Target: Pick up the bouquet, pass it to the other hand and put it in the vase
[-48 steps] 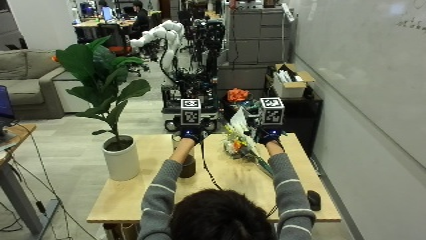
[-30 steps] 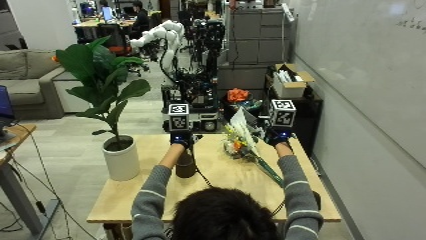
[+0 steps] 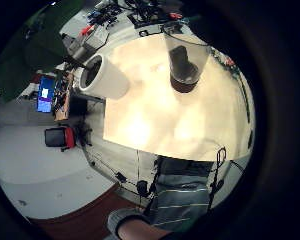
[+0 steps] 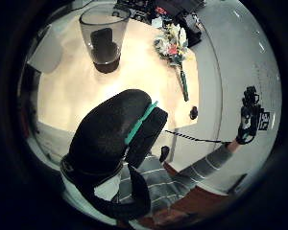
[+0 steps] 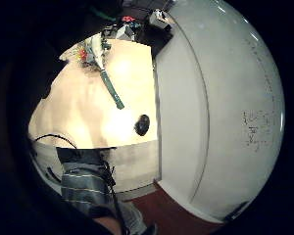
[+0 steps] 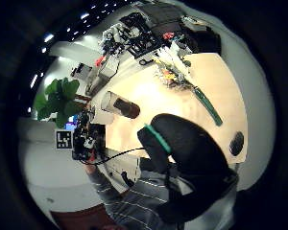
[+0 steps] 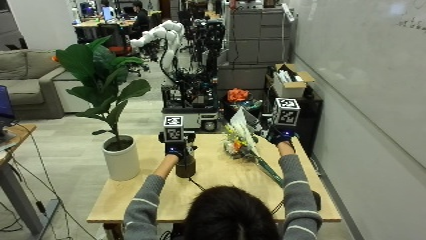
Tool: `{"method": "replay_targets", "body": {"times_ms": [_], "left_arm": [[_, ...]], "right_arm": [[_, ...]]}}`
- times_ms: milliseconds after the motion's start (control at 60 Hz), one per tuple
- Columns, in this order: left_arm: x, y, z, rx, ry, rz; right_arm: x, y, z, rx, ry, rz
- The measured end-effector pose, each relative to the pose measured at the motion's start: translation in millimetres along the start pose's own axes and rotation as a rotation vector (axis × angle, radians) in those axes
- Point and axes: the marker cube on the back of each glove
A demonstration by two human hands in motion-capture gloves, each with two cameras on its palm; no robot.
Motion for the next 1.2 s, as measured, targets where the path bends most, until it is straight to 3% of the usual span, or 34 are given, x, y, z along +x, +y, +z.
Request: {"method": "replay_targets", "body": {"times_ms": [83, 150, 367, 500, 600, 667, 733, 833, 900, 1000, 1100, 1200], "left_arm": [[3.5, -1.3, 12.8, 0.028, 0.027, 0.040], [1.9, -22.9, 38.8, 0.030, 0.028, 0.038], [11.7, -27.0, 62.4, 0.076, -0.036, 0.066], [22.5, -17.0, 67.9, 0.045, 0.017, 0.093], [30.9, -15.8, 70.9, 0.057, 0.038, 0.127], [33.9, -19.3, 76.9, 0.085, 0.030, 0.148], [35.8, -38.4, 94.3, 0.101, 0.020, 0.161], [41.4, -27.8, 95.4, 0.081, 0.023, 0.191], [45.0, -10.2, 74.4, 0.178, 0.014, 0.220], [50.0, -11.3, 67.7, 0.247, 0.028, 0.262], [58.4, -12.9, 70.7, 0.214, 0.091, 0.293], [56.4, -11.3, 71.8, 0.164, 0.069, 0.266]], "right_arm": [[7.4, -16.8, 0.5, 0.024, -0.014, 0.007], [7.4, -9.0, -7.4, 0.027, -0.027, 0.033], [27.9, -37.1, 3.1, 0.044, -0.049, 0.112], [46.2, -56.2, 20.4, 0.027, -0.074, 0.160], [57.5, -61.8, 35.2, -0.006, -0.085, 0.214], [59.8, -49.2, 44.8, -0.155, -0.098, 0.275], [73.0, -78.3, 67.2, -0.040, -0.087, 0.258], [83.6, -87.2, 84.5, 0.003, -0.076, 0.303], [88.4, -96.1, 103.3, -0.014, -0.079, 0.299], [83.2, -69.5, 101.3, 0.085, -0.044, 0.348], [85.1, -67.5, 132.5, 0.058, -0.055, 0.360], [81.9, -66.5, 161.7, 0.033, -0.094, 0.325]]}}
